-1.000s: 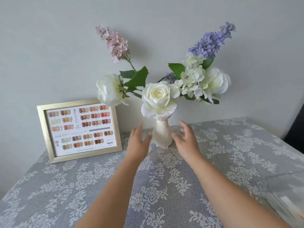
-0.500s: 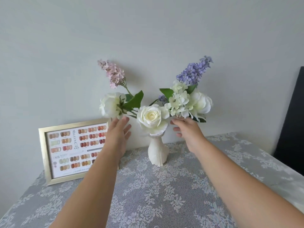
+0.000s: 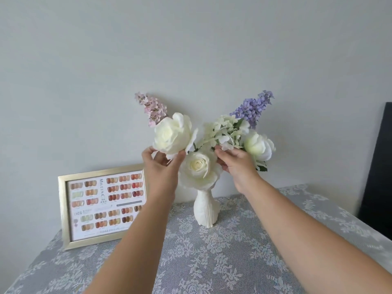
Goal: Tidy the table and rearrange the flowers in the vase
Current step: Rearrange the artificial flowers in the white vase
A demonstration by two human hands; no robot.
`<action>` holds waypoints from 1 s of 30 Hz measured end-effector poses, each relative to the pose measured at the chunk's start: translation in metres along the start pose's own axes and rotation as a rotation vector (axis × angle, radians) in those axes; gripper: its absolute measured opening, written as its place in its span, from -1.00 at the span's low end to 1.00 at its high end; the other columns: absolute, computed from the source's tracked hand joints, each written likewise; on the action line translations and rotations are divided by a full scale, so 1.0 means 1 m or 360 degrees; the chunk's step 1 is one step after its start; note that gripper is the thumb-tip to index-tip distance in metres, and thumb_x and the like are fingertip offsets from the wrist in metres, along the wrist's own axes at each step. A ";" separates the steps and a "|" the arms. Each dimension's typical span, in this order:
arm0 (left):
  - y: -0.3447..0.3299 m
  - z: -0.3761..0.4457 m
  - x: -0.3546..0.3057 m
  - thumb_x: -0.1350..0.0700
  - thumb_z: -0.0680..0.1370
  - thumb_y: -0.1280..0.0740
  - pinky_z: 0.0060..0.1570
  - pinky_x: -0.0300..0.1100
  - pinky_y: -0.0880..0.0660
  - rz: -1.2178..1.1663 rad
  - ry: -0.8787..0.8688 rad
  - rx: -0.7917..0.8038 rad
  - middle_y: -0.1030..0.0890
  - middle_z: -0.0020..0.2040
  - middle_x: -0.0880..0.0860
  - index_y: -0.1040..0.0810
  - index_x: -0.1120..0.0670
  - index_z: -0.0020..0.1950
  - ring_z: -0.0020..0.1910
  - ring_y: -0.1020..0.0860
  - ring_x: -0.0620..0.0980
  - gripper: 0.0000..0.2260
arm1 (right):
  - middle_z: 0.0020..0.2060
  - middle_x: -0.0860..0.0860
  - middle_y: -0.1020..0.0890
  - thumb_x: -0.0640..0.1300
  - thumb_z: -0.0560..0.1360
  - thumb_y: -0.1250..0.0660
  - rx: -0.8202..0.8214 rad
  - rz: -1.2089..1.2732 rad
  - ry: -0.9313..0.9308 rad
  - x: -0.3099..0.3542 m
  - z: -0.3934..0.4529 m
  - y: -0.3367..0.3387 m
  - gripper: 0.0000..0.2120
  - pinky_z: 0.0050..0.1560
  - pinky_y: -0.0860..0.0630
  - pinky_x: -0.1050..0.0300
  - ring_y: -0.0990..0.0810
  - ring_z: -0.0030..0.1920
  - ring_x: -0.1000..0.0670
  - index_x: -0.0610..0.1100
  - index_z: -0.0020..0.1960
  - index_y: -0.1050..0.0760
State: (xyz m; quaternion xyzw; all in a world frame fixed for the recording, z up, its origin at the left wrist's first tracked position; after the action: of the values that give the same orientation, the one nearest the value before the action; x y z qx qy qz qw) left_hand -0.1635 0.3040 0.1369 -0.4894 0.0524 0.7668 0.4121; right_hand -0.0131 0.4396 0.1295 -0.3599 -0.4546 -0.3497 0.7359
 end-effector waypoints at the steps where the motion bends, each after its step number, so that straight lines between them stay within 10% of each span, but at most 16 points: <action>1: -0.003 0.001 -0.005 0.16 0.41 -0.54 -0.11 -0.31 -0.56 0.0051 -0.0033 0.0022 -0.70 0.05 -0.05 -0.29 -0.17 0.12 0.00 -0.68 -0.11 -0.50 | -0.29 -0.04 -0.72 -0.12 0.44 -0.48 -0.0020 -0.0058 0.0025 0.003 0.001 0.000 -0.89 -0.07 -0.61 0.03 -0.65 -0.24 -0.01 -0.11 -0.25 -0.66; 8: -0.026 0.023 -0.032 0.09 0.44 -0.50 -0.01 -0.14 -0.55 0.0361 -0.0117 0.0199 -0.60 0.08 -0.12 -0.23 -0.26 0.17 -0.11 -0.68 -0.19 -0.46 | -0.24 -0.18 -0.69 -0.22 0.41 -0.42 -0.0203 -0.0460 0.0009 0.006 0.005 0.007 -0.95 -0.09 -0.63 -0.18 -0.69 -0.23 -0.21 -0.20 -0.14 -0.60; 13: -0.031 0.027 -0.034 0.06 0.39 -0.54 -0.04 -0.15 -0.59 0.0464 -0.0115 0.0318 -0.57 0.14 0.00 -0.21 -0.26 0.30 -0.09 -0.67 -0.18 -0.34 | -0.13 -0.17 -0.67 -0.26 0.38 -0.39 -0.0115 -0.0363 -0.0277 -0.001 0.010 0.002 -0.72 -0.27 -0.62 0.04 -0.62 -0.34 -0.09 -0.20 0.09 -0.52; 20: -0.028 0.028 -0.056 0.03 0.39 -0.54 0.08 -0.05 -0.58 0.0913 -0.0518 0.0439 -0.41 0.29 -0.10 -0.38 -0.36 0.30 0.10 -0.57 -0.01 -0.41 | -0.40 -0.08 -0.67 -0.11 0.41 -0.39 -0.0209 -0.0381 -0.0079 0.012 0.017 -0.008 -0.90 -0.51 -0.50 0.17 -0.61 -0.48 -0.04 -0.15 -0.18 -0.57; 25: -0.028 0.032 -0.066 0.02 0.40 -0.54 0.09 -0.11 -0.56 0.1045 -0.0634 0.0462 -0.40 0.25 -0.14 -0.43 -0.43 0.16 0.10 -0.54 -0.02 -0.51 | -0.31 -0.06 -0.66 -0.09 0.34 -0.35 -0.0082 -0.0650 0.0066 0.026 0.017 -0.021 -0.92 -0.23 -0.64 -0.05 -0.64 -0.28 -0.14 -0.09 -0.21 -0.54; 30: -0.026 0.030 -0.066 0.02 0.36 -0.57 0.01 -0.04 -0.55 0.1140 -0.0604 0.0483 -0.42 0.19 -0.09 -0.47 -0.15 0.15 0.00 -0.52 -0.01 -0.55 | -0.55 0.15 -0.51 -0.17 0.25 -0.21 -0.0026 -0.0660 0.0205 0.034 0.008 -0.024 -0.89 -0.45 -0.35 0.24 -0.43 -0.44 0.04 0.02 -0.40 -0.38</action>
State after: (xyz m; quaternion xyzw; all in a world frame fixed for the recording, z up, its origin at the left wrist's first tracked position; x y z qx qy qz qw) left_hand -0.1550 0.2969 0.2135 -0.2244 0.2544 0.9214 0.1895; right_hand -0.0252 0.4280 0.1684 -0.2414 -0.4682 -0.5195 0.6728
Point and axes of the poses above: each hand's wrist, its own z-axis towards the middle knuckle, its own y-axis out of the back of the hand, x = y × z, the point moved 3 cm from there along z, towards the middle knuckle
